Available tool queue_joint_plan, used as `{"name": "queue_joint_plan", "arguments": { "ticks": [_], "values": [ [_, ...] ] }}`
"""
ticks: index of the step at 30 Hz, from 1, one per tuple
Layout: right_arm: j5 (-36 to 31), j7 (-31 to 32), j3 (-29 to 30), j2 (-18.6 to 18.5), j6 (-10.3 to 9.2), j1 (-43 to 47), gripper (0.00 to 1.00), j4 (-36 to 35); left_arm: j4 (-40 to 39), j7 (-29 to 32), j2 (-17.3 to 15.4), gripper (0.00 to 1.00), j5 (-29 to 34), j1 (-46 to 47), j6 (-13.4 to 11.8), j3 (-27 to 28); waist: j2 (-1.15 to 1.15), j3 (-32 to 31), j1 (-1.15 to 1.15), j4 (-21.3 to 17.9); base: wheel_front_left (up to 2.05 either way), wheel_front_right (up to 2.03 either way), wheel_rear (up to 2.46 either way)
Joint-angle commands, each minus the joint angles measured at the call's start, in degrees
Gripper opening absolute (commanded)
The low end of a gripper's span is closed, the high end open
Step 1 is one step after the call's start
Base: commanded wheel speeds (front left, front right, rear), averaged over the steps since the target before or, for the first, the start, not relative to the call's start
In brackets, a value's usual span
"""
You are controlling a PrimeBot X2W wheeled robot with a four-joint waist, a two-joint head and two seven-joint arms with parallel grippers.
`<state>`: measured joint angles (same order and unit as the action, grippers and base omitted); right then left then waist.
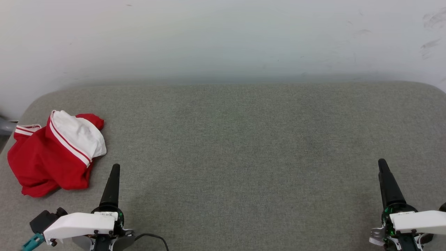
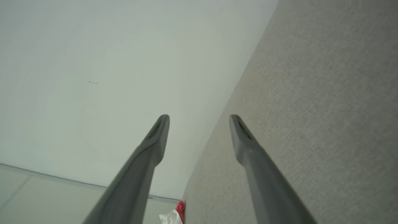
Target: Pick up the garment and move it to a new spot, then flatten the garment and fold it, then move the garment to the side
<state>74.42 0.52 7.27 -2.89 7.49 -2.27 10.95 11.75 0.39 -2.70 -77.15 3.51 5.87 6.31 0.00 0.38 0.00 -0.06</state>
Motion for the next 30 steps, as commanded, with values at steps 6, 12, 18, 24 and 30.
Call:
{"name": "queue_joint_plan", "arguments": {
  "ticks": [6,12,18,24,30],
  "values": [
    [-12.66,-2.26,-0.33,-0.04,0.0,-0.07,1.0,-4.06,-4.03,-2.26,-0.13,1.0,11.55,0.84,-3.06,-1.13,0.0,0.05,0.0,0.11,0.0,0.0,0.0],
    [-20.79,-3.51,-1.15,-0.04,0.0,0.39,1.0,-5.59,-5.28,-3.48,-0.14,1.0,19.33,0.49,-4.85,-2.54,0.0,0.09,0.0,0.21,0.0,0.0,0.0],
    [-28.13,-4.74,-2.04,-0.03,0.0,0.76,1.0,-6.73,-5.76,-4.69,-0.15,1.0,25.83,0.24,-6.19,-3.57,0.0,0.16,0.0,0.3,0.0,0.0,0.0],
    [-34.84,-5.83,-2.69,-0.03,0.0,1.26,1.0,-7.36,-5.88,-5.82,-0.16,1.0,32.13,-0.01,-6.97,-4.68,0.0,0.22,0.0,0.4,0.0,0.0,0.0],
    [-40.38,-6.87,-3.17,-0.02,0.0,1.58,1.0,-7.34,-5.88,-6.86,-0.17,1.0,37.46,-0.23,-7.35,-5.7,0.0,0.32,0.0,0.41,0.0,0.0,0.0]
  ]
}}
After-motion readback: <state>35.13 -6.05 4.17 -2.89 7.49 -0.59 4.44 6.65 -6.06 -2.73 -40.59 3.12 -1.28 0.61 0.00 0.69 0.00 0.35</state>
